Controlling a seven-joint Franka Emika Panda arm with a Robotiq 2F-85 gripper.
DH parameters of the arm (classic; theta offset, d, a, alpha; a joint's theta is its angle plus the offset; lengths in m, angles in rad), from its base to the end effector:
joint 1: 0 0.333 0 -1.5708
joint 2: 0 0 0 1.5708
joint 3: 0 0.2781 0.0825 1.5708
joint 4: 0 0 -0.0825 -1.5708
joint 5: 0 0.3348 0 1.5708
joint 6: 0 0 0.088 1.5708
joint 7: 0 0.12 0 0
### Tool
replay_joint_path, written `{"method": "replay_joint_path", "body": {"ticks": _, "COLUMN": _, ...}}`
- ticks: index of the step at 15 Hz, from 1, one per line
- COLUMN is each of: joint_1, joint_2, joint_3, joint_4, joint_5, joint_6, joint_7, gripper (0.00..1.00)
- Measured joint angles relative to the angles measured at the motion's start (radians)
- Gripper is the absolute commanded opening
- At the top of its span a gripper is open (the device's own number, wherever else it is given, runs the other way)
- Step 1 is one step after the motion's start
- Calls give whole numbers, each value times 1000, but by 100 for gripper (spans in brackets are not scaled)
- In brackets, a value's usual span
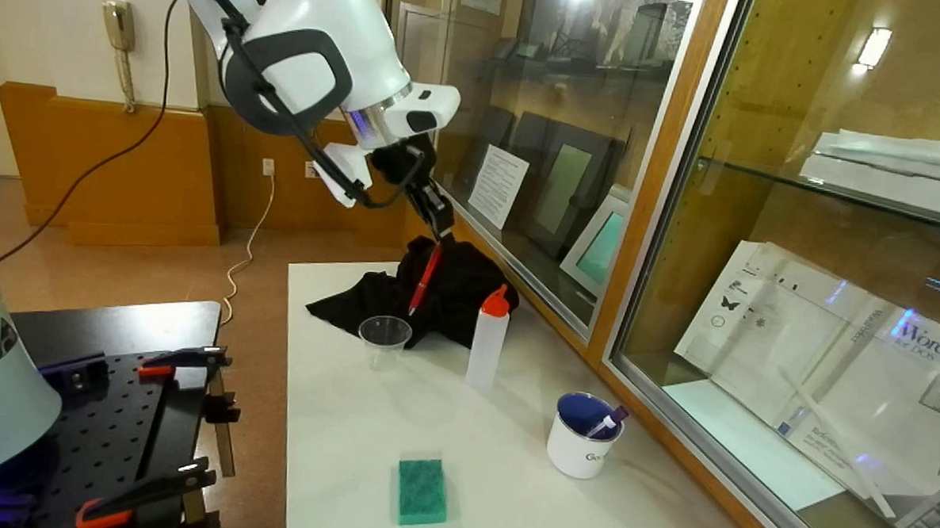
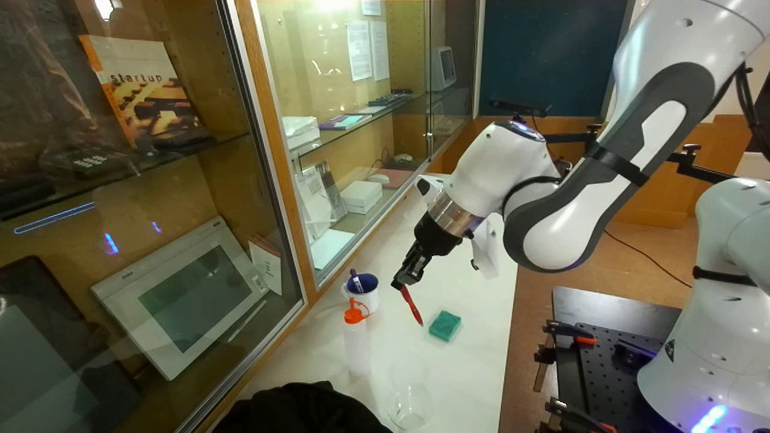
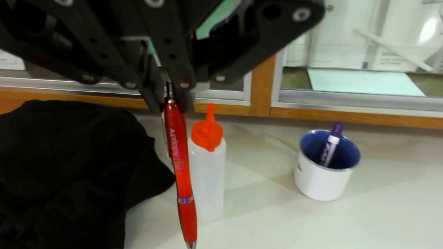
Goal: Remove the pen out of the cup
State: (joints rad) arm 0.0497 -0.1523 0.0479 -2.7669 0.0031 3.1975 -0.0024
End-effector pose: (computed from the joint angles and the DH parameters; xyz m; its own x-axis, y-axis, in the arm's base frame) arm 0.4166 0.0402 0.3207 0.8307 0.0842 0.5503 0.0962 -0.9953 0.0070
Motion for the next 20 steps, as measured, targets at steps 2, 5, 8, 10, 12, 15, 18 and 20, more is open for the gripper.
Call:
{"method": "replay_joint_path", "body": {"ticks": 2, "joint_1": 0, "joint_2": -9, "joint_3": -53, "joint_4": -24, "joint_5": 48, "joint_6": -5, "joint_7": 12, "gripper": 4}}
{"method": "replay_joint_path", "body": {"ticks": 5, "joint_1": 25, "joint_2": 19, "joint_3": -149, "joint_4": -24, "joint_5": 138, "joint_6": -53, "joint_7": 12, "gripper": 4}}
{"method": "replay_joint_path", "body": {"ticks": 8, "joint_1": 111, "joint_2": 43, "joint_3": -256, "joint_4": -19, "joint_5": 308, "joint_6": -155, "joint_7": -27, "gripper": 4}}
{"method": "replay_joint_path", "body": {"ticks": 10, "joint_1": 165, "joint_2": 51, "joint_3": -317, "joint_4": -4, "joint_5": 472, "joint_6": -255, "joint_7": -110, "gripper": 4}}
{"method": "replay_joint_path", "body": {"ticks": 12, "joint_1": 187, "joint_2": 71, "joint_3": -364, "joint_4": 23, "joint_5": 627, "joint_6": -359, "joint_7": -208, "gripper": 4}}
{"method": "replay_joint_path", "body": {"ticks": 15, "joint_1": 181, "joint_2": 153, "joint_3": -415, "joint_4": 84, "joint_5": 796, "joint_6": -479, "joint_7": -332, "gripper": 4}}
{"method": "replay_joint_path", "body": {"ticks": 18, "joint_1": 161, "joint_2": 292, "joint_3": -428, "joint_4": 166, "joint_5": 897, "joint_6": -551, "joint_7": -409, "gripper": 4}}
{"method": "replay_joint_path", "body": {"ticks": 20, "joint_1": 148, "joint_2": 398, "joint_3": -422, "joint_4": 230, "joint_5": 929, "joint_6": -584, "joint_7": -435, "gripper": 4}}
